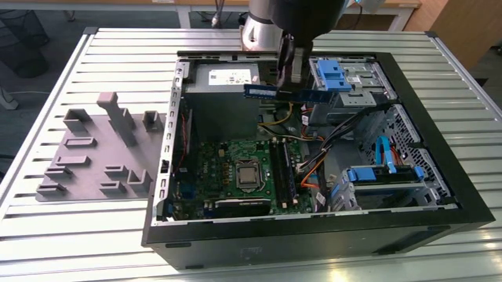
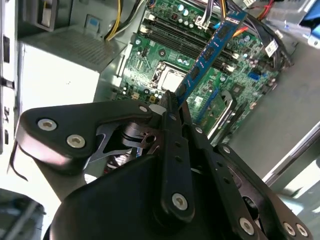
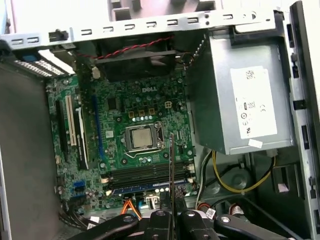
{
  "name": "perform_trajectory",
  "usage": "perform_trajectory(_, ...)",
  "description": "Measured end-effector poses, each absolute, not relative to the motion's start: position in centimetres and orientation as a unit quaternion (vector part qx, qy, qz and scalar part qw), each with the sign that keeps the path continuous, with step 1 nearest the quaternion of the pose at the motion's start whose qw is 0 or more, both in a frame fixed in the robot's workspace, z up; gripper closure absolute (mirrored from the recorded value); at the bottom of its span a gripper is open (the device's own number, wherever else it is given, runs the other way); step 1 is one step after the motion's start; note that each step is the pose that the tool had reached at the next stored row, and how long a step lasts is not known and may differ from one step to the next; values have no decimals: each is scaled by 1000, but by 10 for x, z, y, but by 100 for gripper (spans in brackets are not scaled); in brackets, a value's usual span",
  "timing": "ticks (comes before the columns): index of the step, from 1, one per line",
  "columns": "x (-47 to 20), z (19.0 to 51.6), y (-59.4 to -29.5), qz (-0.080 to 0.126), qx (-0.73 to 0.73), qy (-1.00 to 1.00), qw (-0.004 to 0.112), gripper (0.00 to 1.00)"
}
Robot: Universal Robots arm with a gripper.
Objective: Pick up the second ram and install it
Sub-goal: 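Insert the second ram into the second slot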
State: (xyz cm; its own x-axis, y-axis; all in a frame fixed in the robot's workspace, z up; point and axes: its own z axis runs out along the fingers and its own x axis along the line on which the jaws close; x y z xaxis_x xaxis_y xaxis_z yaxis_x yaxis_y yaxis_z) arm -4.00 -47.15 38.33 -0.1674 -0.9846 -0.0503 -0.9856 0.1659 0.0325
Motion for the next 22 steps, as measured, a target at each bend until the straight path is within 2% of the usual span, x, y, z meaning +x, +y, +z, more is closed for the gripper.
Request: perform_trajectory(22,-40,373,-472,26,-480,877,14,86)
